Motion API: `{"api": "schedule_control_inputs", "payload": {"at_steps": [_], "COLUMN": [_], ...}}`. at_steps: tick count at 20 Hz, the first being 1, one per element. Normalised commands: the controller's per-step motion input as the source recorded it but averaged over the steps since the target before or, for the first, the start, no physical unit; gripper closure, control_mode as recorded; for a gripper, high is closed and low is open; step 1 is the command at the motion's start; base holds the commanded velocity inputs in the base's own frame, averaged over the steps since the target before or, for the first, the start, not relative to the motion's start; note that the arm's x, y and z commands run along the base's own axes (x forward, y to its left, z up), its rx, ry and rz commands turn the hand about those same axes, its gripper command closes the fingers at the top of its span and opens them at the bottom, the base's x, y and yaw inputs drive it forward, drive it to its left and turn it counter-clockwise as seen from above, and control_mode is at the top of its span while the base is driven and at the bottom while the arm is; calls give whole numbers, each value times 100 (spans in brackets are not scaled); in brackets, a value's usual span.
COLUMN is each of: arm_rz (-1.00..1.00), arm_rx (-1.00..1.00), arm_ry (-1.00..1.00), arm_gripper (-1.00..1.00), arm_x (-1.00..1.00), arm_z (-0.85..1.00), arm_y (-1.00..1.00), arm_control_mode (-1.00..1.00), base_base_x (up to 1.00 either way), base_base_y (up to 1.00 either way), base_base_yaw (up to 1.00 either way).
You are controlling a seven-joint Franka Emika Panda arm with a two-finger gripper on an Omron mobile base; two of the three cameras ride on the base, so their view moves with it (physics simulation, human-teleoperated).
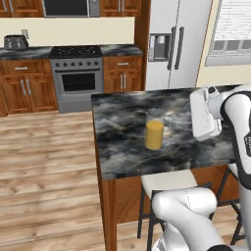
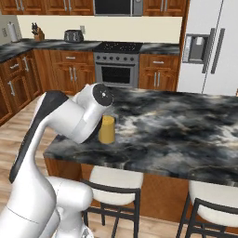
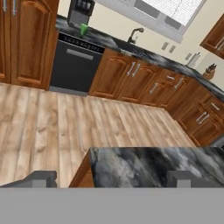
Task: Place the pitcher and cup on the dining counter for serving.
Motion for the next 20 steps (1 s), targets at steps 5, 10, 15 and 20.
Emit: {"api": "schedule_control_inputs", "payload": {"at_steps": [5, 10, 15, 20], "arm_rz": [0, 0, 0, 0], "arm_rx": [0, 0, 0, 0], "arm_ry": [0, 0, 0, 0], "arm_gripper": [-100, -100, -100, -100], "arm_x": [-1, 0, 0, 0], "arm_z": [0, 0, 0, 0], "arm_y": [2, 0, 0, 0], "arm_control_mode": [100, 100, 100, 100], "base_base_x": [-14, -84, -100, -71], "base_base_y": [3, 38, 72, 98], "base_base_yaw": [0, 0, 3, 12]}}
